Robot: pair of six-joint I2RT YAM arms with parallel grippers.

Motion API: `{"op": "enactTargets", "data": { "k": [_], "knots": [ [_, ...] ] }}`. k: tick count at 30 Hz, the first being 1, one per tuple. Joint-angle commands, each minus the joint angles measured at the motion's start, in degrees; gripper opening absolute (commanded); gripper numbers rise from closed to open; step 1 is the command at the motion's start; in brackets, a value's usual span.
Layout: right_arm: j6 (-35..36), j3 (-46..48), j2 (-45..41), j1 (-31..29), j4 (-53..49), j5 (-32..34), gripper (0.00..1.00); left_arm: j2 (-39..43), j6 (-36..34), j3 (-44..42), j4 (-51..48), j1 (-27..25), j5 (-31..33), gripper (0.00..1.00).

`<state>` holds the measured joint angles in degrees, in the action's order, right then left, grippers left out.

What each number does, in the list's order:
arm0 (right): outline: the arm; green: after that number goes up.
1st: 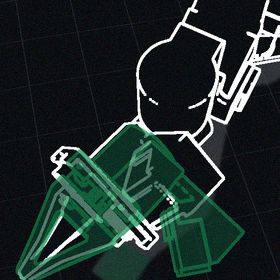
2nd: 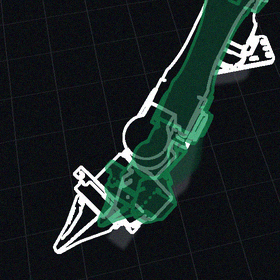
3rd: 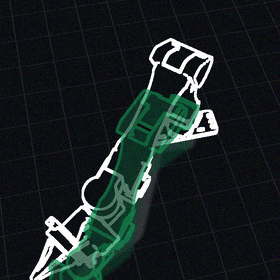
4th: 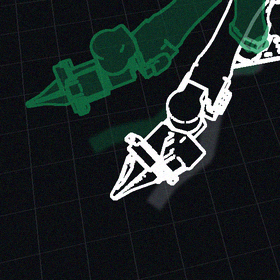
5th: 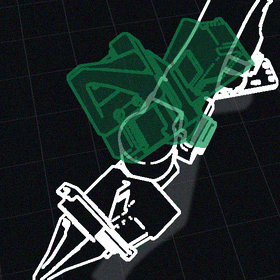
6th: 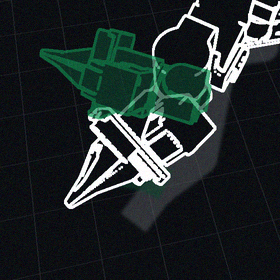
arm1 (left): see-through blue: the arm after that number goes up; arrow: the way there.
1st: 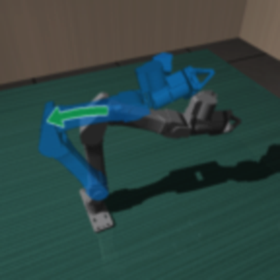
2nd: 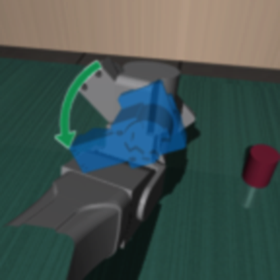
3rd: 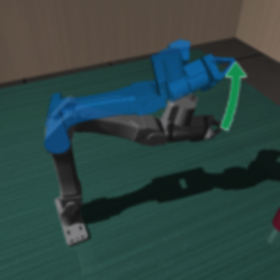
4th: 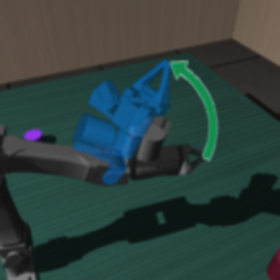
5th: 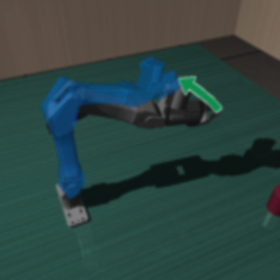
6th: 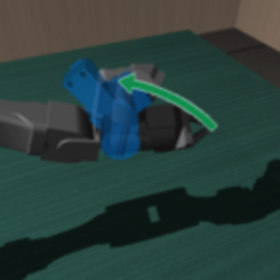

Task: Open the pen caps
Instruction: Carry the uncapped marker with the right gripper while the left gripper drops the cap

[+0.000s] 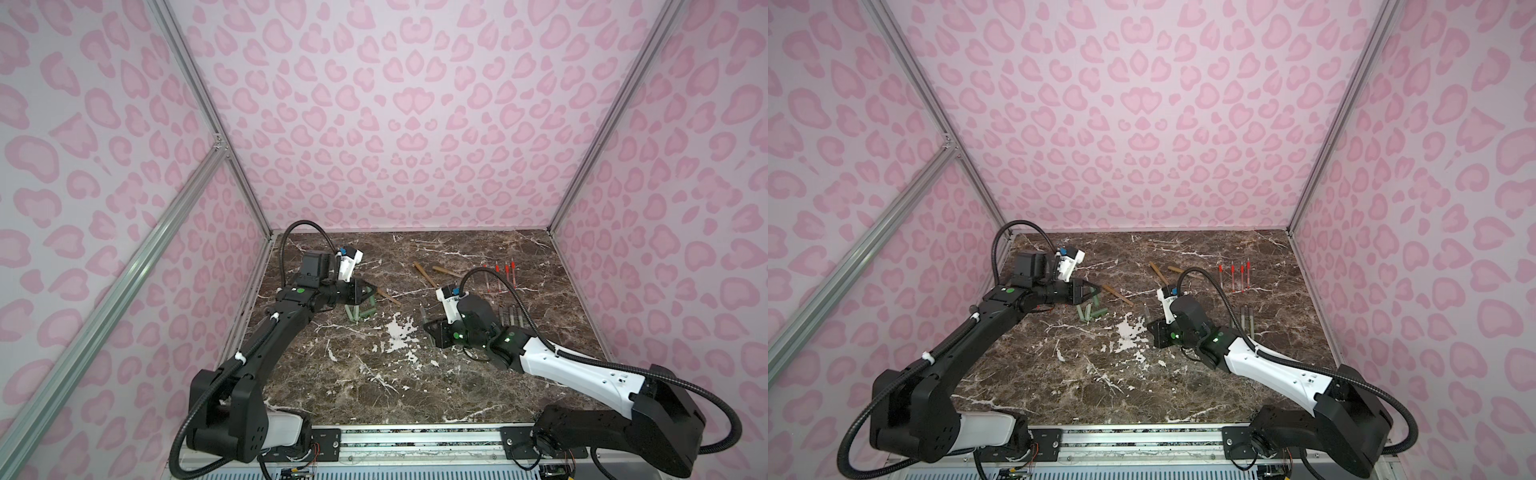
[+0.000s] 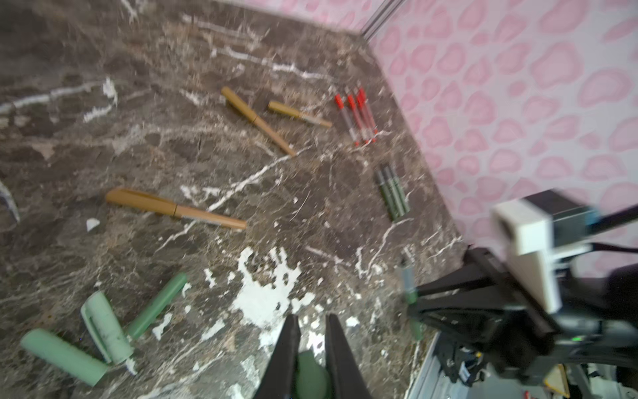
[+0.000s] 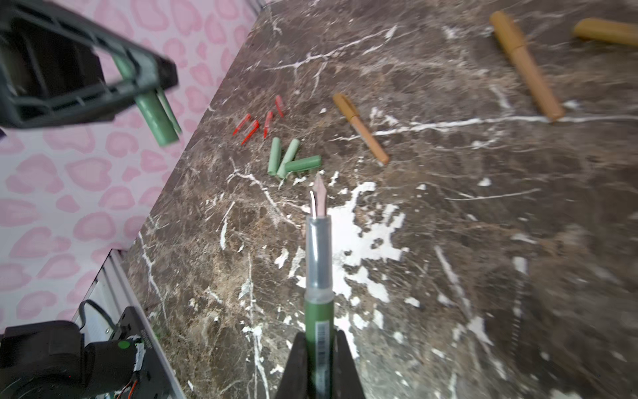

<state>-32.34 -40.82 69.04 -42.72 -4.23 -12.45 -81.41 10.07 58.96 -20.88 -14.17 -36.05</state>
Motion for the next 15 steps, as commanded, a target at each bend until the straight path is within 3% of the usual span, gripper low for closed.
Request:
{"op": "enactTargets", "data": {
  "k": [1, 6, 15],
  "knots": [
    [0.08, 0.86, -4.24, 2.03, -7.26, 4.70, 0.00, -4.00, -6.41, 1.75, -5.81, -2.55, 9.70, 0.03],
    [0.92, 2.80, -11.61, 5.11, -13.10, 9.14, 0.00, -11.92, -10.26, 5.94, -9.60, -7.93, 16.14, 0.03],
    [1.71, 5.44, -21.17, 12.24, -18.78, 8.15, 0.00, -24.11, -11.63, 13.51, -15.20, -11.45, 23.85, 0.05]
  ]
}}
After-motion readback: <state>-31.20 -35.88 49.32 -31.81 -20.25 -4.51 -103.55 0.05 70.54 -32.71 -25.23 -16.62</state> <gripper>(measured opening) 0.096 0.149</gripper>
